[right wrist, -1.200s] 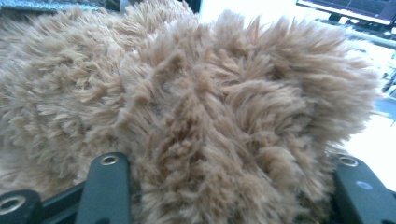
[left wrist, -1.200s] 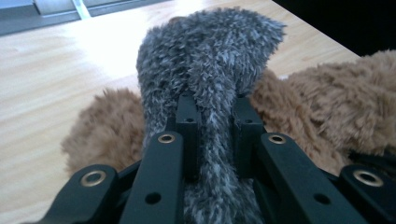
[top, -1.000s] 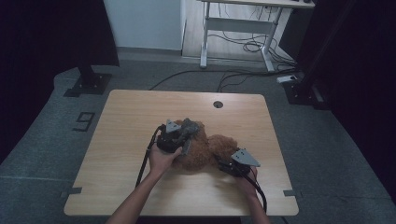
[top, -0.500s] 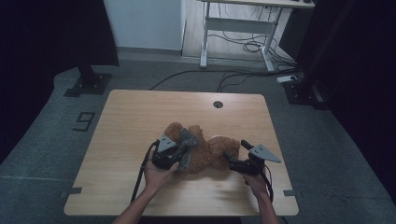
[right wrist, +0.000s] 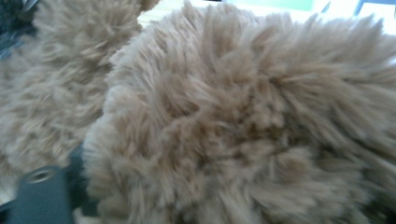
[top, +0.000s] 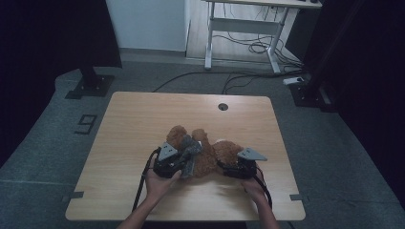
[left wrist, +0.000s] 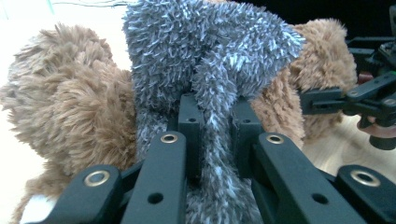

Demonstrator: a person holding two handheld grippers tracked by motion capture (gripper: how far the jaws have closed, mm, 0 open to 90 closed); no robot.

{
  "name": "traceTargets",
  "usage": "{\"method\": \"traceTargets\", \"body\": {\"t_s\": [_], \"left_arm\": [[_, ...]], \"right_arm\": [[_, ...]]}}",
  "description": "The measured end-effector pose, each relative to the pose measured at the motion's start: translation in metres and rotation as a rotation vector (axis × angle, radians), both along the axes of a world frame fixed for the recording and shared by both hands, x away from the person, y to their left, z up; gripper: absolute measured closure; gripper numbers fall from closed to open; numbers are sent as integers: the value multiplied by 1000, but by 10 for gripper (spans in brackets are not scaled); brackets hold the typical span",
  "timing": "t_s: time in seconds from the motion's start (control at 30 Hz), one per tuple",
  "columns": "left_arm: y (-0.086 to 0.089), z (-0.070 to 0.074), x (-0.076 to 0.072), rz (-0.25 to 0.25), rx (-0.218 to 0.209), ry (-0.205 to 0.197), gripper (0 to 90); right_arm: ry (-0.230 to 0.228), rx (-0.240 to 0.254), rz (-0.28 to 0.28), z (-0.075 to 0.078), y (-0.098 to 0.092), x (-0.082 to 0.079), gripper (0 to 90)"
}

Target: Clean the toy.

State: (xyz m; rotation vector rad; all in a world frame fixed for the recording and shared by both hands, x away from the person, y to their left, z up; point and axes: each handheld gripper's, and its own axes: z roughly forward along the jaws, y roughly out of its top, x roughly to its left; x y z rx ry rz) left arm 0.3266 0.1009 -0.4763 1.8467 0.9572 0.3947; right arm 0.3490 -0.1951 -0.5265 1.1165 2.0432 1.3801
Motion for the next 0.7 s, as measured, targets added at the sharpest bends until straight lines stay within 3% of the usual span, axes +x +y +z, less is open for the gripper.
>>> {"method": "traceTargets", "body": {"t_s": [0.13,0.33,0.43,0.57,0.7], "left_arm": [[2,14,-1,-8,-28,30,778],[-11,49,0,-14,-36,-43,778],[-29,63,3,-41,-24,-71,776],[-58,76,5,-101,2,-76,777],[-92,77,10,-164,30,-61,775]], "right_arm": [[-49,-27,28,-4,-4,-9,276],[-58,-24,50,-9,-10,-14,311],[-61,-29,62,-9,-12,-15,317],[-61,-33,73,-9,-13,-15,321],[-66,-35,73,-9,-13,-15,321]]}}
